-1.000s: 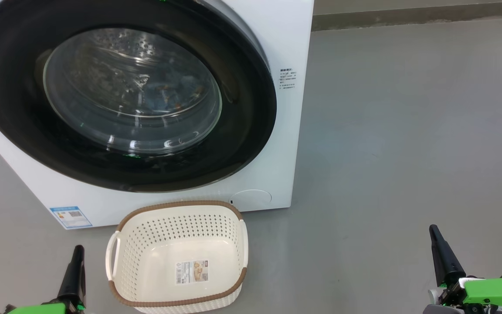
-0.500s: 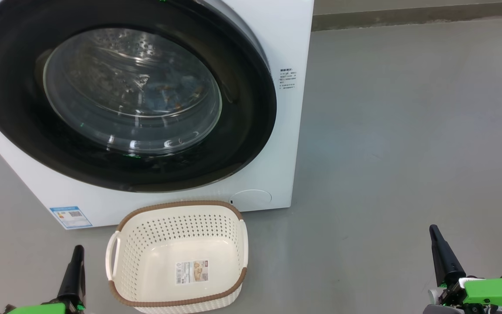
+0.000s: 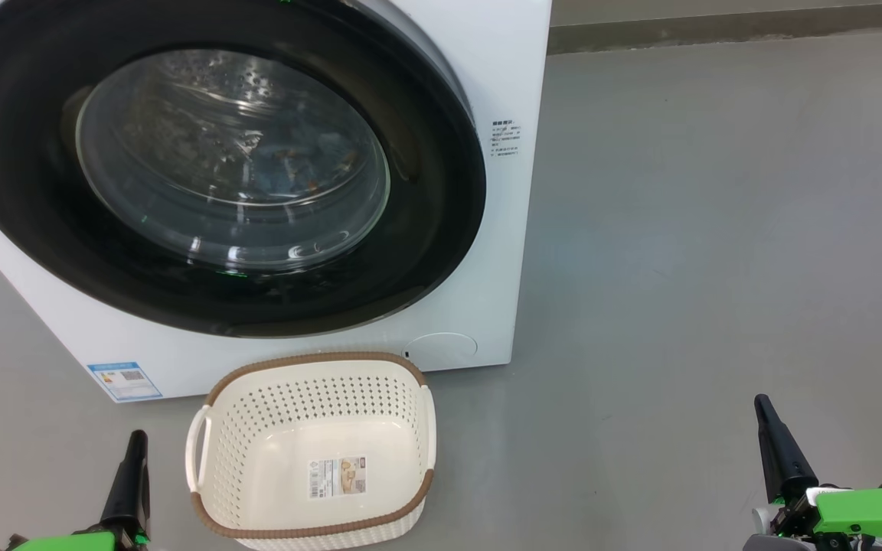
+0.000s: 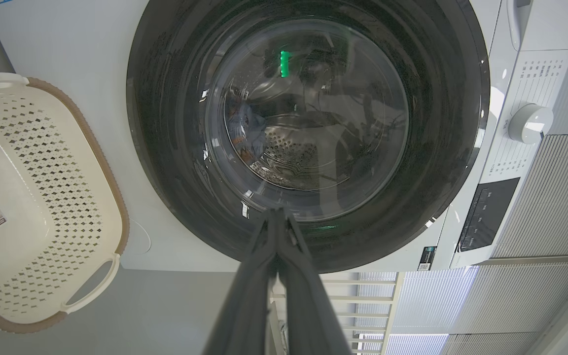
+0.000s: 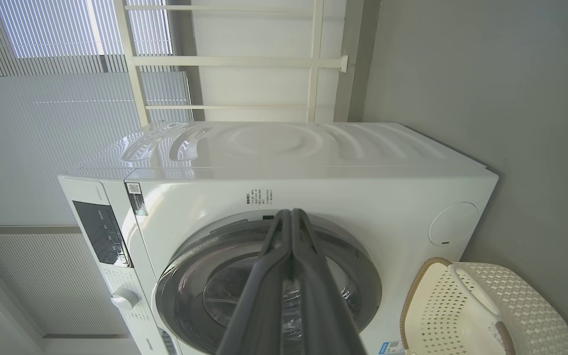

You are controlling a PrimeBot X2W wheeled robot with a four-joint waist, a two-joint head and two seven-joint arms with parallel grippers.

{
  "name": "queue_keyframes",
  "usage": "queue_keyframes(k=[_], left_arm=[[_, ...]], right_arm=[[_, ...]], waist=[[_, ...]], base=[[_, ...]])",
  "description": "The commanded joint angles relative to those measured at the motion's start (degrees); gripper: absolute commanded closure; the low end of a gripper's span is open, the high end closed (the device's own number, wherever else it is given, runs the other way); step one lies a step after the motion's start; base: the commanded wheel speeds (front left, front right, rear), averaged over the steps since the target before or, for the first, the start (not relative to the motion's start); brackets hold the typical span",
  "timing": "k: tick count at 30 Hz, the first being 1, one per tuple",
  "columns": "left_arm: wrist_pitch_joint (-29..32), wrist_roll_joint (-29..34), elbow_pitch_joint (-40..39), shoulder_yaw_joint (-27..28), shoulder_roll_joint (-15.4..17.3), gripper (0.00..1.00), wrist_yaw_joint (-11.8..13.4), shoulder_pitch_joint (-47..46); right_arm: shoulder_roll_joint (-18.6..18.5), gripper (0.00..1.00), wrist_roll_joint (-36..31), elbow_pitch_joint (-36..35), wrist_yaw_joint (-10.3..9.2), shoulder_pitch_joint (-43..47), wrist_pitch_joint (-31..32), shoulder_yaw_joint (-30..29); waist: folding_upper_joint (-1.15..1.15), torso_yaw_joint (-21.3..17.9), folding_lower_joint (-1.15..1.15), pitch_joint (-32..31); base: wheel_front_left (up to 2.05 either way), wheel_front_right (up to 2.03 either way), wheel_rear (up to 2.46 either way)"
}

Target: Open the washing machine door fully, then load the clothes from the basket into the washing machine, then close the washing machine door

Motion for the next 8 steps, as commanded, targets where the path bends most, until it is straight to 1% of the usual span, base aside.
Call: queue_keyframes(k=[1,8], left_arm=[[0.4,0.5,-1.0,1.9,0.8,1.00,-0.2,-2.4],[0.4,0.5,-1.0,2.0,0.8,1.00,-0.2,-2.4]], right_arm=[[-0.2,1.00,-0.6,-1.4,-0.05,-2.3,0.4,1.3],[-0.2,1.00,-0.6,-1.4,-0.05,-2.3,0.4,1.3]], waist=[[0.00,0.0,0.00,0.0],[0.00,0.0,0.00,0.0]], base=[[0.00,0.00,0.00],[0.00,0.00,0.00]])
